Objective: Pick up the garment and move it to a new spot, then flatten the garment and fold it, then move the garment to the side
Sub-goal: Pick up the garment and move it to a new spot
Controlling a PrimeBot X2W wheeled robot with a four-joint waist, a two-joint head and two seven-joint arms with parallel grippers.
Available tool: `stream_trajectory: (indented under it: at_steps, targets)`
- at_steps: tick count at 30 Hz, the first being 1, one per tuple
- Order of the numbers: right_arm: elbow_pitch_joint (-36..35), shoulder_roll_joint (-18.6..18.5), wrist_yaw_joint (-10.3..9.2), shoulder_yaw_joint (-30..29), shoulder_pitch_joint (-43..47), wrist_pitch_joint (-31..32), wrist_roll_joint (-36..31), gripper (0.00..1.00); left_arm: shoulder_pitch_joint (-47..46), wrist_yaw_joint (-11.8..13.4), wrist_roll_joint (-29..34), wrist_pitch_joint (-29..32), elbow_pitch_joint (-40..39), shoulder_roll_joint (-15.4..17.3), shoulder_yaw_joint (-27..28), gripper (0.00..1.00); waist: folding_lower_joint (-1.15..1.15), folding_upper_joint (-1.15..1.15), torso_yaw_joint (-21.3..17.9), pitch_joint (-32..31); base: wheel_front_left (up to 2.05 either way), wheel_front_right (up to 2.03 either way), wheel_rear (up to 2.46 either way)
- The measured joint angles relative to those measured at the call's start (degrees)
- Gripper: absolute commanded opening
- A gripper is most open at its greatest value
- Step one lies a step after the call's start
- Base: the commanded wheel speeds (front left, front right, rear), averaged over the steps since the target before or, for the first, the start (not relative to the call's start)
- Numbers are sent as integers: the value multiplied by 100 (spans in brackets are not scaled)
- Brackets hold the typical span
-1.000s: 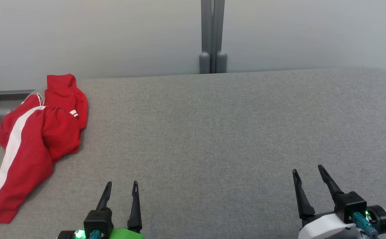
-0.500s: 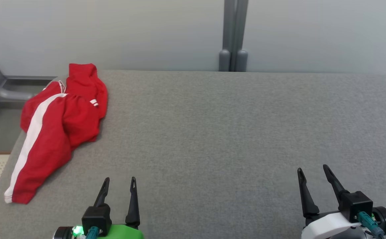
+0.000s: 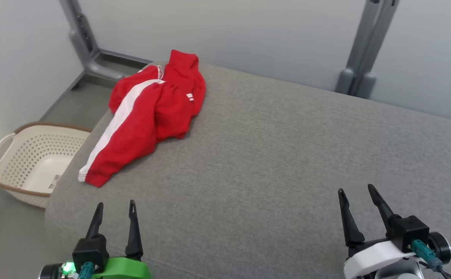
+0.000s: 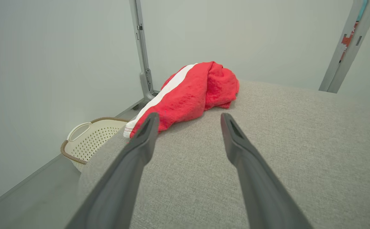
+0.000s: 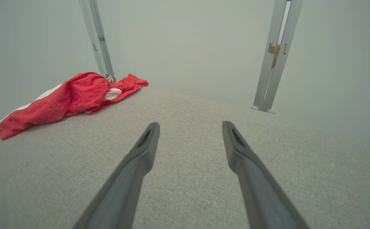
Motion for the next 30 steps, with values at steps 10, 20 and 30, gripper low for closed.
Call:
stream_trajectory:
  at_steps: [10,20,30]
  targets:
    - [78,4,1,274,-94,0,76,100,137,7,-27,0,-62,-13,182,100,0,0,596,-19,0,0,0]
    - [55,3,0,355,-112,0,109,100,152,33,-156,0,-264,-3,599,100,0,0,352,34,0,0,0]
    - [-138,3,0,191,-369,0,-335,100,-1213,-203,-223,68,-694,940,1210,100,0,0,17,506,0,0,0]
